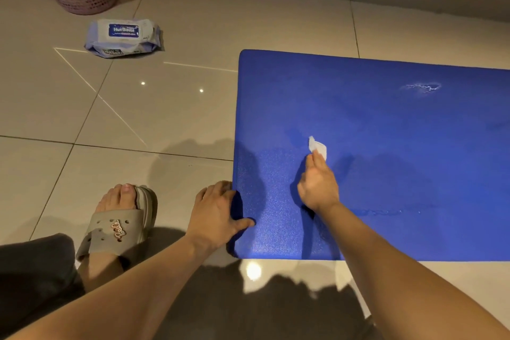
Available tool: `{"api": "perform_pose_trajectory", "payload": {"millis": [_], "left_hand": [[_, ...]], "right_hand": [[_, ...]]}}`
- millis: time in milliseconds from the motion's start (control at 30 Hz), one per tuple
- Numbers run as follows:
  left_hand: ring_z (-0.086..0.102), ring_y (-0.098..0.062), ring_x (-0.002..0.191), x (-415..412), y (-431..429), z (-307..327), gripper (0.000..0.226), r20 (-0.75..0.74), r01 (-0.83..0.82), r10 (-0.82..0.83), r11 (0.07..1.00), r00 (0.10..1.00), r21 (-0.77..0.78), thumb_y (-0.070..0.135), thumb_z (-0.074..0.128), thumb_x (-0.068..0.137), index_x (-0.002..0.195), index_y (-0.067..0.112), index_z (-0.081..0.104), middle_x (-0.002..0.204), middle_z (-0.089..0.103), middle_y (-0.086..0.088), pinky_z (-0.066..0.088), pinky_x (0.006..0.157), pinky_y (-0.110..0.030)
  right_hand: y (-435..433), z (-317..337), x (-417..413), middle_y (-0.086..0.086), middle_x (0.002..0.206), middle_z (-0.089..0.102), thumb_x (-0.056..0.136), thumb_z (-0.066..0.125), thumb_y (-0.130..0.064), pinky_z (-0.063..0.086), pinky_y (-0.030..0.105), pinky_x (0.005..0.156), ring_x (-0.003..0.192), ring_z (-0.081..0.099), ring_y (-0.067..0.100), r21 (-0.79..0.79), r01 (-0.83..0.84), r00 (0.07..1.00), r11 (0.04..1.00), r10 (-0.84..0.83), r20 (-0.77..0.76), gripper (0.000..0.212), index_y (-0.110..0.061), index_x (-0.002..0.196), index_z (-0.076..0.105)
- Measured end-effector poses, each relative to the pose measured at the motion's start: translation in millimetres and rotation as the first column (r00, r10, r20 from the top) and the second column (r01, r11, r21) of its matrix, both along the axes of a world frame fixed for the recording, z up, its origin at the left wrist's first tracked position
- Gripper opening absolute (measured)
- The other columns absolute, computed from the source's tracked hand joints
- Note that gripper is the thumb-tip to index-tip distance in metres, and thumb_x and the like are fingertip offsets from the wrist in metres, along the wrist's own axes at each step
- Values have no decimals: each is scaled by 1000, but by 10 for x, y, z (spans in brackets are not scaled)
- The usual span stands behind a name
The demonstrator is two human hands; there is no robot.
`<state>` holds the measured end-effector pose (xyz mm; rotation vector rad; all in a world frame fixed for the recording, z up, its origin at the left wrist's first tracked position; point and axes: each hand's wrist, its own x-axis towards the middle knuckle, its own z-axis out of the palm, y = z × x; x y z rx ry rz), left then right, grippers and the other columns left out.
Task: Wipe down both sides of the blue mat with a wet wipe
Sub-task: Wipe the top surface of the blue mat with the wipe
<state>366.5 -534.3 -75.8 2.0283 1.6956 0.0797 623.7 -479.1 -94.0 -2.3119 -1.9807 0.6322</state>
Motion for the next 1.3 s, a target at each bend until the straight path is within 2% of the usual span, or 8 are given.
{"api": "perform_pose_trajectory", "payload": {"millis": [200,367,567,667,833,1000,1100,1300], "left_hand": [[7,-24,155,311,252,-22,135,-93,5,-20,987,996,-158,71,79,63,161,16,6,168,4,-5,13,124,-44],[0,-23,155,325,208,-102,134,-156,1,-28,986,987,-169,69,77,69,161,16,-4,169,-8,-3,9,125,-43],[7,-27,154,397,256,-38,135,-227,13,-57,982,972,-191,68,78,68,161,11,-3,169,-5,-8,12,124,-45],[8,-29,154,428,274,0,136,-264,23,-80,977,961,-211,68,78,69,160,8,-3,168,-5,-11,11,124,-45],[11,-32,152,482,302,45,135,-312,36,-104,975,944,-218,68,77,70,160,3,0,167,-2,-17,10,124,-47],[8,-32,152,486,291,30,135,-308,31,-102,974,946,-226,67,77,72,159,2,-3,166,-4,-20,8,124,-47],[10,-32,152,463,270,23,134,-314,46,-113,976,943,-213,70,73,73,159,2,-4,166,-5,-19,9,124,-48],[13,-32,151,464,277,17,135,-319,66,-130,977,939,-204,73,71,72,159,2,-4,166,-4,-19,12,123,-48]], "right_hand": [[162,89,-848,-9,166,14,83,41,11,39,44,113,140,37,29,87,-283,900,955,296,-318,84,-17,158,17],[420,142,-920,0,161,31,89,53,5,45,38,105,133,47,28,78,-510,849,857,516,-115,66,-10,151,37],[372,68,-35,-10,162,26,90,48,-7,47,40,97,106,52,31,161,-261,964,952,267,-19,66,-22,153,31],[318,9,224,3,169,9,88,50,-2,39,39,108,131,46,33,112,-156,982,981,143,122,54,-3,142,43],[470,-4,-331,3,169,-9,83,44,12,21,36,124,155,2,20,121,-100,984,988,117,-135,72,5,152,24],[677,91,-1064,5,169,5,80,53,16,33,38,118,151,20,26,124,-342,903,931,362,-230,63,2,140,41],[829,69,-1039,6,165,22,80,61,12,40,34,111,143,36,27,110,-494,859,863,504,-96,73,-3,148,38],[947,-16,61,0,161,35,95,53,-6,35,35,112,141,42,25,87,-308,952,948,306,35,42,-10,135,60]]}}
